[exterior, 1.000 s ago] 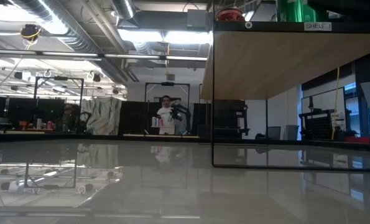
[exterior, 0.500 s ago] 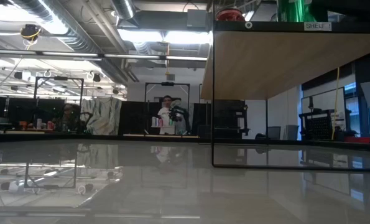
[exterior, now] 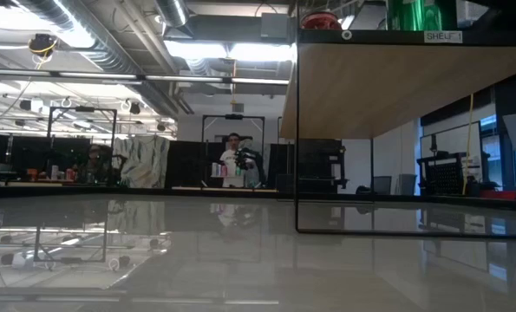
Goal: Place canned beverage on shelf
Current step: Adjust the green soda can on the shelf, then put the red black soda can on the shelf aligned with the other red black soda can
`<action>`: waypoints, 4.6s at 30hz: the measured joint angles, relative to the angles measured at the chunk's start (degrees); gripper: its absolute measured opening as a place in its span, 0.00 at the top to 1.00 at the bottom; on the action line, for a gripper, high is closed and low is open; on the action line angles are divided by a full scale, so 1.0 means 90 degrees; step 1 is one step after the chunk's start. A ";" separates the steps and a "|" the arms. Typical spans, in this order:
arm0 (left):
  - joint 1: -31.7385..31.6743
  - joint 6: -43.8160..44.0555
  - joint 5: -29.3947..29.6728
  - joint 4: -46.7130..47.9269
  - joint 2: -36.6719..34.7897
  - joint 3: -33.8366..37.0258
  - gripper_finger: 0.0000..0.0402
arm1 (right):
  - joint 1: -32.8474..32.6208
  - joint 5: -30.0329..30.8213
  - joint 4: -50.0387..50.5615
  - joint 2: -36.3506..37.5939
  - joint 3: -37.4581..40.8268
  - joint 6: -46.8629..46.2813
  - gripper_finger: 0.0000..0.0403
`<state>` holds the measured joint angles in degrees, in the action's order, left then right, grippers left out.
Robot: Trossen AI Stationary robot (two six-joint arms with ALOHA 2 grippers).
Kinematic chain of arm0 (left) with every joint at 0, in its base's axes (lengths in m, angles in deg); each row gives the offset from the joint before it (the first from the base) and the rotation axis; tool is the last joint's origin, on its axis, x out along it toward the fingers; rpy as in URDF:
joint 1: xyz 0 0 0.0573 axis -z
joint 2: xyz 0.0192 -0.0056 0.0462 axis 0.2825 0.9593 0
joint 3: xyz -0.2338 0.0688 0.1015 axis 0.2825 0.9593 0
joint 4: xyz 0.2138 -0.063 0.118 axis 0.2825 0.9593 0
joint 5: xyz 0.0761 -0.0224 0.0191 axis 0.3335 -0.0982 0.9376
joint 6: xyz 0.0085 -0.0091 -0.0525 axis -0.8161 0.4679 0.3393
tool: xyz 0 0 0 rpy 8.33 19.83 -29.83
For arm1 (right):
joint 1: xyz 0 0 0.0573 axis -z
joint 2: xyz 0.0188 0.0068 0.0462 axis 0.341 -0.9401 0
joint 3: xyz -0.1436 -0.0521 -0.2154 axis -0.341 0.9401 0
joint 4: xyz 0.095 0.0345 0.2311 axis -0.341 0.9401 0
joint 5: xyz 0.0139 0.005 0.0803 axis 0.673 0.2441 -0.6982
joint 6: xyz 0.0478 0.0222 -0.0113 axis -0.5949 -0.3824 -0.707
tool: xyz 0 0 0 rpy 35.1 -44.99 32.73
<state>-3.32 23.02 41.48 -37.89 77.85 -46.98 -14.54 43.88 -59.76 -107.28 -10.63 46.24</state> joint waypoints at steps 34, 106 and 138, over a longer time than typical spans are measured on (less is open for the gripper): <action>-0.0001 0.0000 0.0001 -0.0002 0.0002 0.0000 0.38 | -0.0002 -0.0287 -0.1698 0.0005 -0.0005 0.0827 0.04; -0.0001 0.0056 0.0055 -0.0007 0.0002 0.0000 0.38 | -0.0005 0.4174 0.3065 0.3670 -0.0007 0.2598 0.04; -0.0001 0.0209 0.0062 -0.0009 0.0002 0.0000 0.38 | 0.0002 0.2311 0.5069 0.3665 -0.0005 0.0634 0.04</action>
<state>-3.33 24.90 42.04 -37.97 77.87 -46.98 -14.53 64.68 -14.14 -74.29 -10.67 51.94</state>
